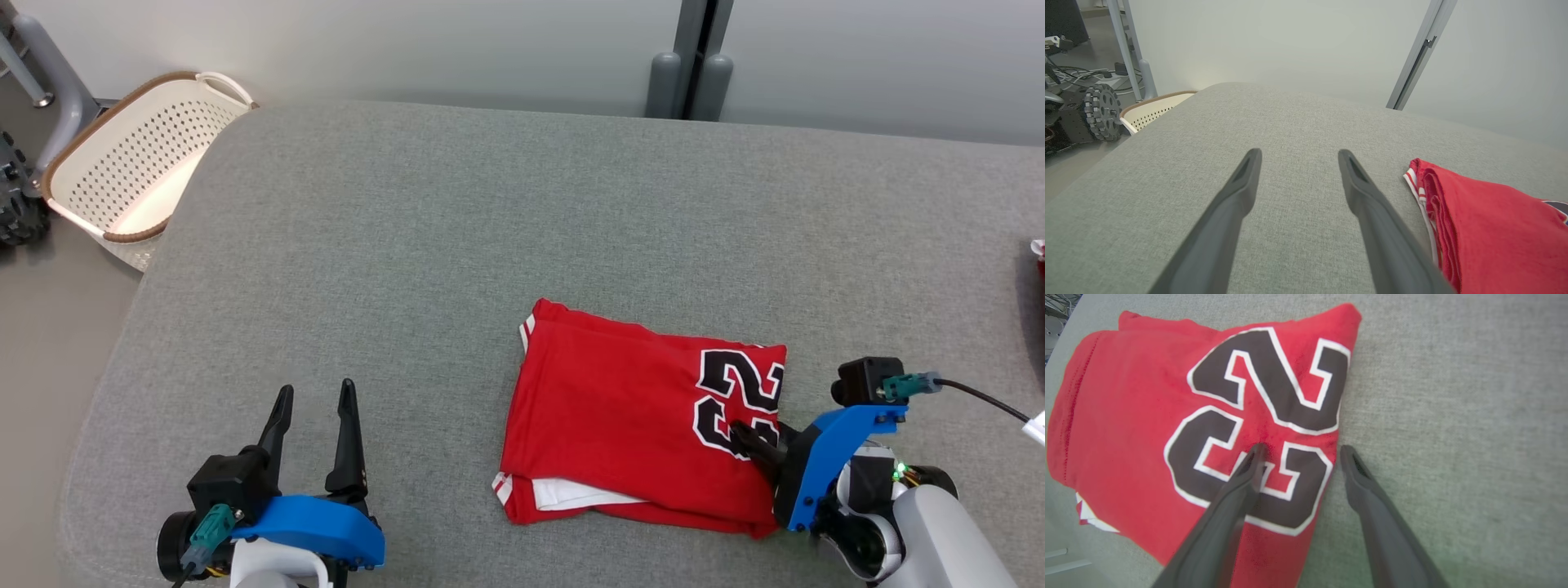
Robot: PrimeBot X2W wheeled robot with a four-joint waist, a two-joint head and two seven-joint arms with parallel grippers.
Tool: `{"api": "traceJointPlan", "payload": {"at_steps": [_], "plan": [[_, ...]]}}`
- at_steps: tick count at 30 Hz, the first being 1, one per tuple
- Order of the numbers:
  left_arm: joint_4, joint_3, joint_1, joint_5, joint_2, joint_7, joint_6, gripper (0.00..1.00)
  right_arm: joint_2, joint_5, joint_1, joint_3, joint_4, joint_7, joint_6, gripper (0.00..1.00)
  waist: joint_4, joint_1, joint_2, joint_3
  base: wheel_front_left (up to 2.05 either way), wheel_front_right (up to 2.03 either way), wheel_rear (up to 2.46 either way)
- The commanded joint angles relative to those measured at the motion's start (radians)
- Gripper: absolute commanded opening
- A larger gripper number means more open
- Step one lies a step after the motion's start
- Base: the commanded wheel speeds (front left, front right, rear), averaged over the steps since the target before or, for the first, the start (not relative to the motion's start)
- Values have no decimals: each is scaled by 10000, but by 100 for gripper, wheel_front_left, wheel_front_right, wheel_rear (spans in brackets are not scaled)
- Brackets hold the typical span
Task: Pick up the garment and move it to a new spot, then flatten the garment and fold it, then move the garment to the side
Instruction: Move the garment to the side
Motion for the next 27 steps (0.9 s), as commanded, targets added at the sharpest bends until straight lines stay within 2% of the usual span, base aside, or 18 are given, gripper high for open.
{"api": "traceJointPlan", "payload": {"at_steps": [1,2,10,21,27], "plan": [[-7,36,-30,105,-11,-47,-63,100,72,123,-149,179,167,-8,5,9,-122,0,-2,-9,0,0,0],[-19,38,-34,116,-11,-47,-71,100,70,131,-206,245,193,-102,5,0,-185,0,-2,-4,0,0,0],[-108,-55,-92,332,-49,-47,-201,100,-203,30,-846,330,507,-983,2,0,-1080,0,-2,46,0,0,0],[-87,-339,-473,572,-89,-45,-315,100,-1168,-76,-1612,23,324,-1269,4,0,-3407,0,-2,502,0,0,0],[-146,-488,-807,734,49,70,-364,100,-1253,1,-1898,-129,-96,-1373,5,0,-4506,0,-2,908,0,0,0]]}}
